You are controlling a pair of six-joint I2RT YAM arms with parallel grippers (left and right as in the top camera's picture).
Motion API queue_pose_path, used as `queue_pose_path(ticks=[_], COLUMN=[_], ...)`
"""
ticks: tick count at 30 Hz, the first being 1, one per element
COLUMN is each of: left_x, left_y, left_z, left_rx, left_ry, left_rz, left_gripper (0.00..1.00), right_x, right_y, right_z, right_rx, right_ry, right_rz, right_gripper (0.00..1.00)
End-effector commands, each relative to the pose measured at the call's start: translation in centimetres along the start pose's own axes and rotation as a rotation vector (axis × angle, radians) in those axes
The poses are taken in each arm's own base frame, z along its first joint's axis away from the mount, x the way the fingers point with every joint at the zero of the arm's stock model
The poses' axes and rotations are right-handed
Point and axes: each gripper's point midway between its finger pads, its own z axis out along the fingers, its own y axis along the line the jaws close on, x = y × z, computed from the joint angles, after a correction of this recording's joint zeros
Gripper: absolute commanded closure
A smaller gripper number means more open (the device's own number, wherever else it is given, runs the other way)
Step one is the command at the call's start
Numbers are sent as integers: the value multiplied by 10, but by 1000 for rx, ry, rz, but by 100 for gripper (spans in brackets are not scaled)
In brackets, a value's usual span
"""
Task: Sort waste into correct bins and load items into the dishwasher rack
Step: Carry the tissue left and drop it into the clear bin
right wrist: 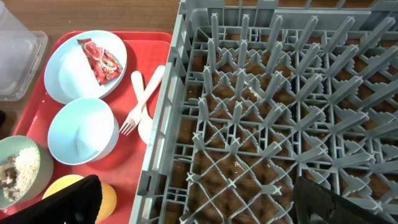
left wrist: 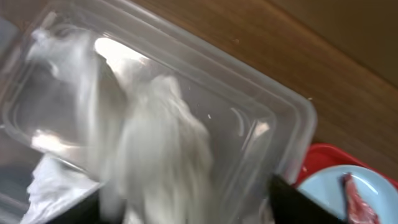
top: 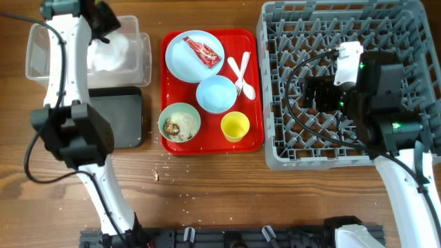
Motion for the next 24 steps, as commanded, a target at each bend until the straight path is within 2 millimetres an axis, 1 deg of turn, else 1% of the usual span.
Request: queue_pose_path(ticks=[1, 2, 5, 6, 7, 8, 9, 10, 12, 14, 16, 17, 20, 22, 24], left_x=[5, 1, -14, -17, -16, -11, 2, 13, 37, 63, 94, 105, 130, 147, 159], left_y=[-8, -12, -26, -34, -47, -60, -80, -93, -120, -147, -177, -186, -199, -207, -210], left_z=[18, 12, -20, -33, -49, -59, -66, -69, -64, -54, -37, -28, -1, 21, 42], left_rx=[16, 26, 69, 101, 151, 195, 248, 271, 287, 296, 286, 267, 210, 186, 170], left_ry=[14, -4, -70, -88, -97, -91, -59, -33, 16, 60, 97, 104, 113, 130, 151], left_rz=[10, 13, 20, 23, 36, 50, 56, 49, 48, 57, 67, 73, 85, 77, 70], left_gripper=[0, 0, 0, 1, 2, 5, 9, 10, 11, 11, 12, 12, 11, 12, 13], right_x=[-9, -9, -9, -9, -9, -9, -9, -9, -9, -9, -9, -8, -5, -3, -2], right_y=[2, 2, 2, 2, 2, 2, 2, 2, 2, 2, 2, 2, 2, 2, 2], right_z=[-2, -2, -2, -2, -2, -2, -2, -2, -2, -2, -2, -2, -2, -2, -2], right_rx=[-4, -4, -4, -4, -4, -4, -4, -4, -4, -4, -4, -4, -3, -3, -3], right_ry=[-19, -20, -22, -22, -22, -22, -22, -22, -22, -21, -20, -17, -6, 4, 9], right_rz=[8, 7, 7, 7, 7, 7, 8, 7, 7, 7, 8, 8, 9, 10, 10], right_gripper=[0, 0, 0, 0, 0, 0, 0, 0, 0, 0, 0, 0, 0, 0, 0])
